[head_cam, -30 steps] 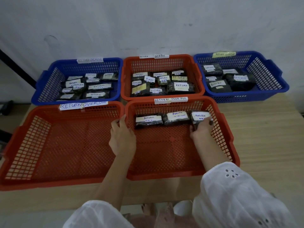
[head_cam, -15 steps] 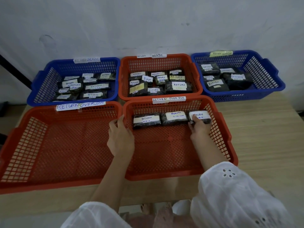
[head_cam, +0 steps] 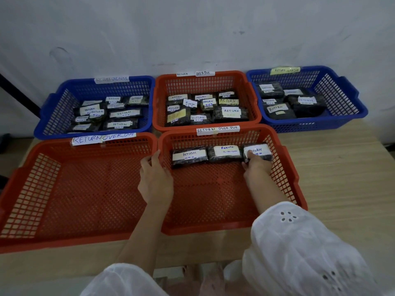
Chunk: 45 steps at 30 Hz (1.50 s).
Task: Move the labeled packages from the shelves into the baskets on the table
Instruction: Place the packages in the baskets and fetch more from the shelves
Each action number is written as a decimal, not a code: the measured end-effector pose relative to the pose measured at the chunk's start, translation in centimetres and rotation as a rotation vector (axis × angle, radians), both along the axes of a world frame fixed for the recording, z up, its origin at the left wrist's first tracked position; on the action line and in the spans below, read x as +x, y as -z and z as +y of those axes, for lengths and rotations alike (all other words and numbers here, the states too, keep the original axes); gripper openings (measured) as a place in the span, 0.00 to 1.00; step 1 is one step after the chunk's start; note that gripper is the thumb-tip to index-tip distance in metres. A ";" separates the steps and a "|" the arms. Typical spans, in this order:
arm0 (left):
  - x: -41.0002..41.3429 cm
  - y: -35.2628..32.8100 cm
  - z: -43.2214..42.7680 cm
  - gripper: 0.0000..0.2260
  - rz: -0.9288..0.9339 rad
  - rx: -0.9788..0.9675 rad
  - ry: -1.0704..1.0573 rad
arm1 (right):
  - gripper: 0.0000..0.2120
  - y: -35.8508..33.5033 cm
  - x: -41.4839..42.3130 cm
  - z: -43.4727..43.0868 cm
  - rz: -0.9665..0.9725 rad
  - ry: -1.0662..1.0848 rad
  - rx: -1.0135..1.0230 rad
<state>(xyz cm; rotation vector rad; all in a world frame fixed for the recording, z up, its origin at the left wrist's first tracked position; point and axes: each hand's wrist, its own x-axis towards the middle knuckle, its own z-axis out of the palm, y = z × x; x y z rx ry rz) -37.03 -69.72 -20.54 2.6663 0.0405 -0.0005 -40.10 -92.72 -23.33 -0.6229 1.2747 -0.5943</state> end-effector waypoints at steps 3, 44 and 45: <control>-0.1 0.0 0.1 0.23 -0.006 -0.004 0.002 | 0.23 -0.2 -0.1 -0.3 0.034 -0.051 0.041; -0.1 0.3 0.3 0.23 -0.031 -0.043 0.018 | 0.09 -1.4 -1.5 -1.3 0.000 -0.350 0.184; -0.1 0.3 0.3 0.23 -0.028 -0.047 0.018 | 0.09 -1.3 -1.7 -1.2 -0.016 -0.326 0.182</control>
